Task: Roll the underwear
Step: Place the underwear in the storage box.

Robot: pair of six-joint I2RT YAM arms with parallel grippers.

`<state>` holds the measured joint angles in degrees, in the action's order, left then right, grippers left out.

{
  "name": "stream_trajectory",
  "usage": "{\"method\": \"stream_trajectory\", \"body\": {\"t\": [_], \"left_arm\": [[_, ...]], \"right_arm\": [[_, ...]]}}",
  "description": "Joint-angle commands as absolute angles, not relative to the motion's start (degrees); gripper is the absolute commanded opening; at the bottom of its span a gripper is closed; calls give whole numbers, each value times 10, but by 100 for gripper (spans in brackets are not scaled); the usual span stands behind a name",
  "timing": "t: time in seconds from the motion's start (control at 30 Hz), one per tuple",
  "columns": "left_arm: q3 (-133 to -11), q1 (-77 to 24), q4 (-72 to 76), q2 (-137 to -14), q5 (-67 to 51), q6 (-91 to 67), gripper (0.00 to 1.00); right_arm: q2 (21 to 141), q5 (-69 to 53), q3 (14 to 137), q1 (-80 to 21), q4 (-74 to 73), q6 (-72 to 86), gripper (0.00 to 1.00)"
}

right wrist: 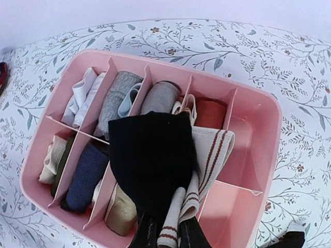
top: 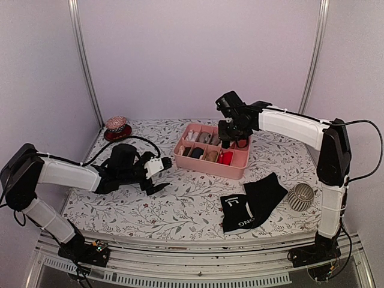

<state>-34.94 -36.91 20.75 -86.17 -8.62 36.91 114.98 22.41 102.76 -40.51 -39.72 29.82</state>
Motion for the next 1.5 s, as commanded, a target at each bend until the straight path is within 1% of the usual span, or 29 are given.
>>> {"method": "stream_trajectory", "body": {"t": [0.0, 0.2, 0.33, 0.53, 0.87, 1.03, 1.33, 1.47], "left_arm": [[-364, -363, 222, -867, -84, 360, 99], [-364, -362, 223, -868, -80, 360, 99], [-365, -362, 223, -873, -80, 359, 98], [-369, -362, 219, -881, -78, 360, 99], [-370, -362, 218, -884, -77, 363, 98], [-372, -362, 216, -886, -75, 364, 98], [-373, -362, 215, -889, -74, 366, 99], [-373, -362, 214, -889, -74, 367, 98]], "right_arm": [[1173, 260, 1043, -381, -450, 408, 2], [1188, 273, 1055, -350, -471, 472, 2], [1223, 298, 1091, -333, -511, 497, 2], [1267, 295, 1137, -313, -531, 496, 2], [1300, 288, 1143, -301, -540, 498, 2], [1332, 285, 1165, -300, -553, 491, 2], [1373, 259, 1167, -287, -550, 493, 2], [1383, 250, 1167, -282, -548, 493, 4]]}}
